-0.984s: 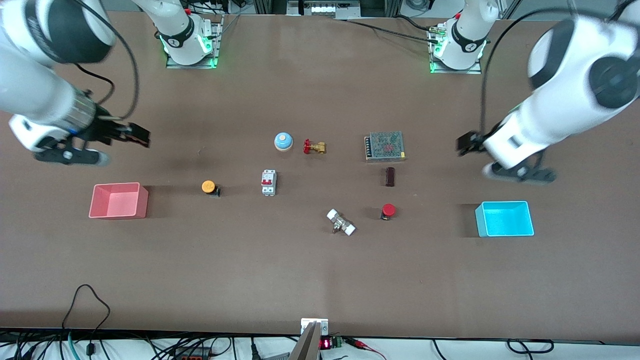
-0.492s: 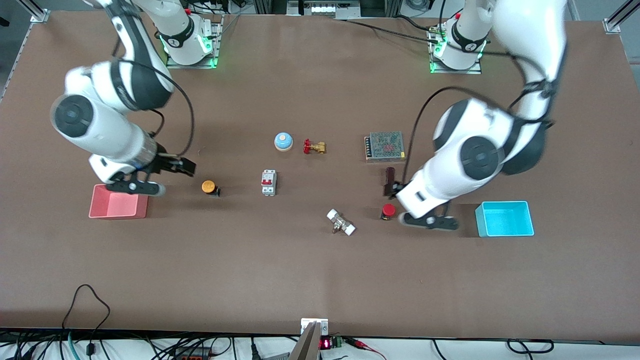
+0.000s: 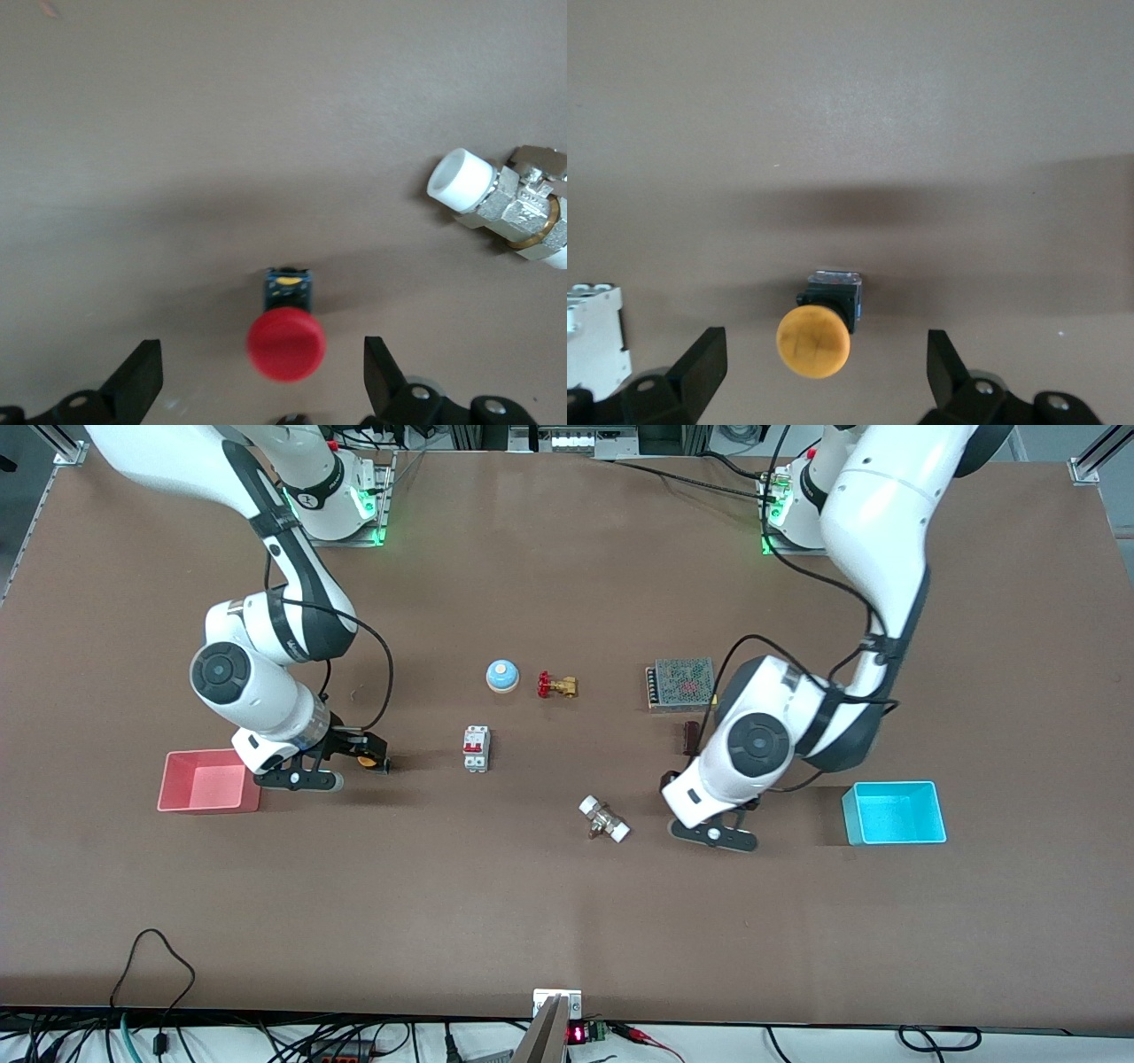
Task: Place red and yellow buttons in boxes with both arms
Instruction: 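Grasp the yellow button with the right gripper while the left gripper grasps the red button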
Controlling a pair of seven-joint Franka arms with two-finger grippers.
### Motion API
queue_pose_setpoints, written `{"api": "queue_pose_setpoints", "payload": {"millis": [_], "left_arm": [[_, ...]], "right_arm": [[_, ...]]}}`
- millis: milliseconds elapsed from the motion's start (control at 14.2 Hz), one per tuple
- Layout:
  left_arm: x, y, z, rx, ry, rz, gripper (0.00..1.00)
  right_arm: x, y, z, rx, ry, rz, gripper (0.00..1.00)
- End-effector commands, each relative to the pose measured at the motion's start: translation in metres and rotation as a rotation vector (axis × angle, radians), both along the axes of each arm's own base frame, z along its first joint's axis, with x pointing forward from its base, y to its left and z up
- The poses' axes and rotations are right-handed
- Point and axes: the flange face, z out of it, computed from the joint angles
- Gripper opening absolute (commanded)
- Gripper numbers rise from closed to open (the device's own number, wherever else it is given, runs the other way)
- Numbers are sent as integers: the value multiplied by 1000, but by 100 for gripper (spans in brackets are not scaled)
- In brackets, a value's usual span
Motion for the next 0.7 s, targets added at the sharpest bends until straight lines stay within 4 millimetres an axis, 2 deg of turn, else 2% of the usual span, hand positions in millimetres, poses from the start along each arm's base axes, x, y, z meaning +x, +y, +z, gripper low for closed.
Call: {"api": "queue_pose_setpoints", "payload": {"millis": [0, 211, 281, 352, 492, 633], "left_arm": [[-11, 1, -20, -9, -55, -14, 100], [-18, 4, -36, -18, -66, -18, 99], [-18, 5, -40, -15, -61, -19, 93], [-18, 5, -41, -15, -60, -20, 84], [-17, 4, -39, -17, -65, -20, 54], [-16, 4, -38, -19, -67, -19, 35]], "right_arm": [[-2, 4, -13, -13, 2, 20, 100], [-4, 8, -26, -11, 16, 29, 100], [-4, 12, -29, -14, 5, 43, 100], [-5, 15, -34, -15, 6, 49, 100], [-6, 17, -40, -16, 11, 56, 100], [-5, 18, -47, -13, 9, 57, 100]]}}
